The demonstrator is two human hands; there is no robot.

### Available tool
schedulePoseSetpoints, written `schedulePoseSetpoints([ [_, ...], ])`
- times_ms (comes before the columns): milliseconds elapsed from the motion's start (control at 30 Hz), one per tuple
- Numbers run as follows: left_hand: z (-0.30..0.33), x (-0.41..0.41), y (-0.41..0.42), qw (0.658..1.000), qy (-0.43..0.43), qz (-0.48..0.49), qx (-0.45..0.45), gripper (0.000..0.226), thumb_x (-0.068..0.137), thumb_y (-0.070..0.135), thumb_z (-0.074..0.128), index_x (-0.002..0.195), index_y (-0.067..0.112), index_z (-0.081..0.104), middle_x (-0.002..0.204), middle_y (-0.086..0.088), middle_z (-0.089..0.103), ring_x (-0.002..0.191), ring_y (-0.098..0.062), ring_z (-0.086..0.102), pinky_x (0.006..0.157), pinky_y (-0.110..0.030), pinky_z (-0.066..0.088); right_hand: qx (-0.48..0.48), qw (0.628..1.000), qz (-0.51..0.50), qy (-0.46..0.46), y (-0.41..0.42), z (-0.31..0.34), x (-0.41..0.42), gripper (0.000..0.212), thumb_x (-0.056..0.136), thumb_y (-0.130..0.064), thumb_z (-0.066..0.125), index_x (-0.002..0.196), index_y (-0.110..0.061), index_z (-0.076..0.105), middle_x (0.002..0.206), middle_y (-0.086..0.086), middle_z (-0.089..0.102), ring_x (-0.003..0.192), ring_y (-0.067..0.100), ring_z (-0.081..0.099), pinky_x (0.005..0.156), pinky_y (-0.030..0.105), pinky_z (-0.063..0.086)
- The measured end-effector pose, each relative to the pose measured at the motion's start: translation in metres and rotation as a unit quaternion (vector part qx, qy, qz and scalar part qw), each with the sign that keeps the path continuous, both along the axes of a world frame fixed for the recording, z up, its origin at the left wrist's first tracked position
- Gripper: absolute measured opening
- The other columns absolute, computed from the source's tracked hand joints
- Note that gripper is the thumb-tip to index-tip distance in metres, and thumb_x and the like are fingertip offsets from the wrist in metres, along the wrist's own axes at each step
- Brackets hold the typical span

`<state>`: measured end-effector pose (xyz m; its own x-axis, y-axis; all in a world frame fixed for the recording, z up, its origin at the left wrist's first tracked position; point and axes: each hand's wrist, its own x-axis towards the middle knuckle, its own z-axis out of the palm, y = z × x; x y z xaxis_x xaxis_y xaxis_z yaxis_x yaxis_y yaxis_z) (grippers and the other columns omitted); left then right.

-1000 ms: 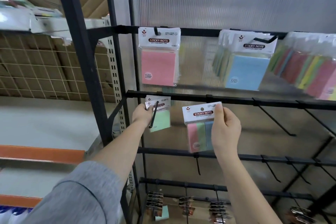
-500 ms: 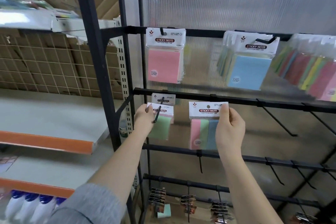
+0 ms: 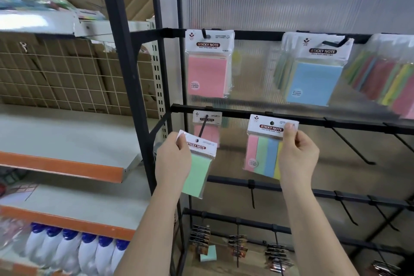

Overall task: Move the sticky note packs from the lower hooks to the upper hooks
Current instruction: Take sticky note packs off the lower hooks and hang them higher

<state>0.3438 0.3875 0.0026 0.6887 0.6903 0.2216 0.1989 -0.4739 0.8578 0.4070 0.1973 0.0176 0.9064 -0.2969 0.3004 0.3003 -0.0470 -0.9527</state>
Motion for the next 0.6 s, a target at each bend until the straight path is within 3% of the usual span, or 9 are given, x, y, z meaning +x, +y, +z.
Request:
schedulePoseSetpoints([
  [200,0.024,-0.001,0.004,0.997,0.011,0.000,0.080,0.020,0.101,0.037,0.031,0.098,0.025,0.046,0.088,0.007,0.057,0.063,-0.003,0.056,0.046,-0.016,0.037,0.033,0.999,-0.014,0.011,-0.006,0.010,-0.003,0.037,0.096,-0.036,0.052,0.076,-0.007,0.060,0.068,-0.002,0.062,0.062,0.011,0.057,0.060,0.028,0.045],
  [367,0.032,0.012,-0.001,0.992,0.025,-0.034,0.121,0.023,0.101,0.038,0.030,0.098,0.024,0.049,0.087,-0.002,0.063,0.067,-0.012,0.062,0.051,-0.029,0.050,0.114,0.992,-0.041,0.021,-0.021,0.021,-0.008,0.027,0.094,-0.025,0.052,0.072,-0.010,0.057,0.061,-0.013,0.063,0.062,0.010,0.059,0.063,0.029,0.046],
  [467,0.045,0.021,-0.014,0.985,0.029,-0.072,0.156,0.019,0.101,0.032,0.032,0.096,0.025,0.049,0.084,-0.004,0.060,0.068,-0.016,0.059,0.052,-0.030,0.045,0.135,0.988,-0.071,-0.008,-0.037,0.030,-0.012,0.026,0.094,-0.024,0.052,0.071,-0.011,0.057,0.058,-0.016,0.062,0.055,0.001,0.056,0.055,0.019,0.045],
  [600,0.052,0.034,-0.043,0.982,0.005,-0.119,0.146,0.023,0.099,0.028,0.034,0.099,0.016,0.054,0.083,-0.007,0.059,0.081,-0.032,0.055,0.069,-0.040,0.049,0.127,0.980,-0.133,-0.072,-0.070,0.039,-0.015,0.036,0.094,-0.023,0.053,0.062,-0.009,0.048,0.051,-0.016,0.047,0.048,-0.001,0.041,0.046,0.015,0.035],
])
